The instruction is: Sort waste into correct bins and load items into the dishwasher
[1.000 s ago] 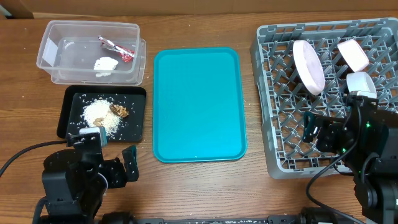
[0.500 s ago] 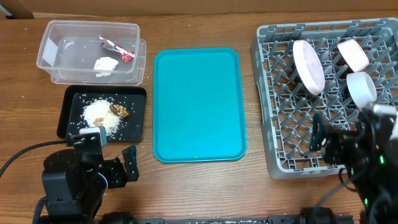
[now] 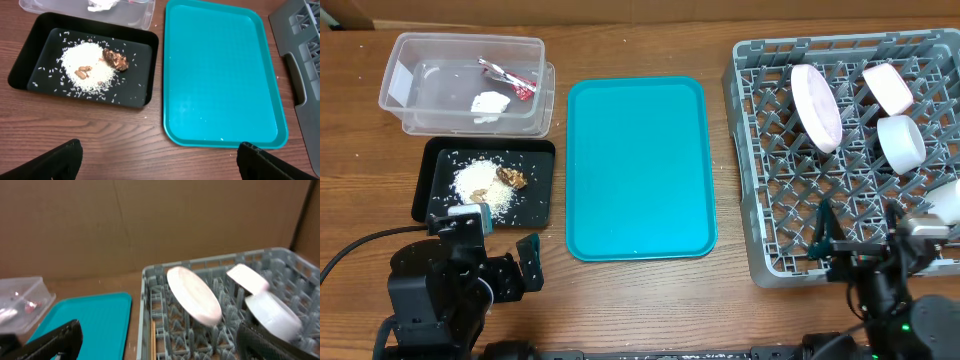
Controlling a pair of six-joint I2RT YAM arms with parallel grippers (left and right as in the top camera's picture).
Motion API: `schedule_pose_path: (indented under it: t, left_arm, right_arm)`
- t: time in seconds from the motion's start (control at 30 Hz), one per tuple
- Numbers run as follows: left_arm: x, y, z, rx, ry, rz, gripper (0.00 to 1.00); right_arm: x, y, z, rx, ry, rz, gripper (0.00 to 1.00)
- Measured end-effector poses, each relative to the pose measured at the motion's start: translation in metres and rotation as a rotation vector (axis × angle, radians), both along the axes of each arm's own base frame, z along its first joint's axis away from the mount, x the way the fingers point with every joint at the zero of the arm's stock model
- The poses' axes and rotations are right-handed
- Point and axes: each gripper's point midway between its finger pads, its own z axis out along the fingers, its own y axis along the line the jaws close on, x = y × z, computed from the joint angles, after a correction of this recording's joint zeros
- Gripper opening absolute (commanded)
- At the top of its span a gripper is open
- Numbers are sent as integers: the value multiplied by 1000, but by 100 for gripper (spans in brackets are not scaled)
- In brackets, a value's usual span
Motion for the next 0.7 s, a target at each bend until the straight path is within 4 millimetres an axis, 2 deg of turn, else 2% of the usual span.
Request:
schedule_pose_path:
  t: [0.37,0.7]
  left_arm:
    - [0,0,0,0,0,0,100]
    - [0,0,0,0,0,0,100]
  right_arm:
    - [24,8,-55,7,-184,44,100]
    - [40,4,-76,5,-294,22,100]
